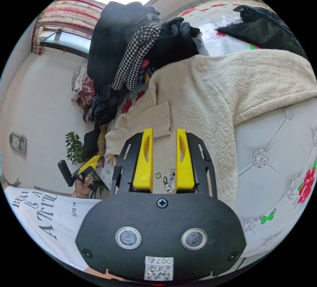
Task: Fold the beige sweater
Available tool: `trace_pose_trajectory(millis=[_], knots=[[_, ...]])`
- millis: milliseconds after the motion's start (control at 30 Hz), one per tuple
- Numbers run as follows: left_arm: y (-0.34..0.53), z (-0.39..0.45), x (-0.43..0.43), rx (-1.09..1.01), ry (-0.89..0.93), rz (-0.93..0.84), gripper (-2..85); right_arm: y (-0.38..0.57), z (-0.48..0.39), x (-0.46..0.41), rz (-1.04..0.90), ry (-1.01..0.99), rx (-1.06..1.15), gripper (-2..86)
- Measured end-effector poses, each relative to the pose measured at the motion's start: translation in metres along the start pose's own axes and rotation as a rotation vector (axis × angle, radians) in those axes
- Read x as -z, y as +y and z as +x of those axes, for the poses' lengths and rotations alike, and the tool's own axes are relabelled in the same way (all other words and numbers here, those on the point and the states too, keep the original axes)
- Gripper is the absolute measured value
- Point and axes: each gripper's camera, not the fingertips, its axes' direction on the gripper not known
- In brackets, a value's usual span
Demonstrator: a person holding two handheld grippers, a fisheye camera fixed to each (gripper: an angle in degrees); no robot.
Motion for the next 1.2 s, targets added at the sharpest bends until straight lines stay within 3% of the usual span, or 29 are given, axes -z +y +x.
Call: trace_pose_trajectory(millis=[133, 267, 367, 467, 533, 667, 767, 833, 967, 1067, 1167, 1200], knots=[[0.01, -0.043, -0.001, 0.138, -0.101, -0.049, 14.4, -0.014, -0.014, -0.038, -0.084, -0.006, 0.052, 4.8], [0.007, -0.059, -0.003, 0.204, -0.065, -0.035, 14.7, -0.027, -0.035, -0.083, -0.267, 0.042, 0.081, 1.3], [0.004, -0.043, 0.0, 0.14, -0.085, -0.009, 15.4, -0.032, -0.092, -0.042, -0.139, -0.062, 0.215, 0.2], [0.004, -0.026, 0.003, 0.081, -0.193, 0.031, 17.5, -0.047, -0.185, 0.011, -0.021, -0.268, 0.372, -0.1], [-0.006, -0.024, 0.01, 0.04, -0.2, 0.106, 19.6, -0.05, -0.291, 0.032, -0.002, -0.333, 0.603, -0.2], [-0.043, -0.026, 0.032, -0.036, -0.212, 0.217, 22.2, -0.022, -0.424, 0.031, -0.031, -0.539, 0.81, -0.1], [-0.065, -0.04, 0.089, -0.02, -0.289, 0.392, 17.6, 0.021, -0.517, 0.006, -0.113, -0.692, 0.94, 0.1], [-0.057, -0.074, 0.148, 0.074, -0.412, 0.562, 4.2, 0.058, -0.576, -0.02, -0.207, -0.759, 1.041, 0.6], [-0.004, -0.189, 0.224, 0.374, -0.437, 0.687, 0.7, 0.095, -0.596, -0.041, -0.174, -0.693, 1.084, 2.8], [0.081, -0.305, 0.265, 0.682, -0.331, 0.718, 0.0, 0.106, -0.547, -0.07, -0.15, -0.516, 1.009, 4.3], [0.189, -0.409, 0.271, 1.053, -0.235, 0.69, -0.1, 0.119, -0.459, -0.123, -0.276, -0.254, 0.854, 5.4], [0.231, -0.438, 0.263, 1.179, -0.129, 0.707, -0.2, 0.128, -0.421, -0.143, -0.342, -0.161, 0.78, 5.8]])
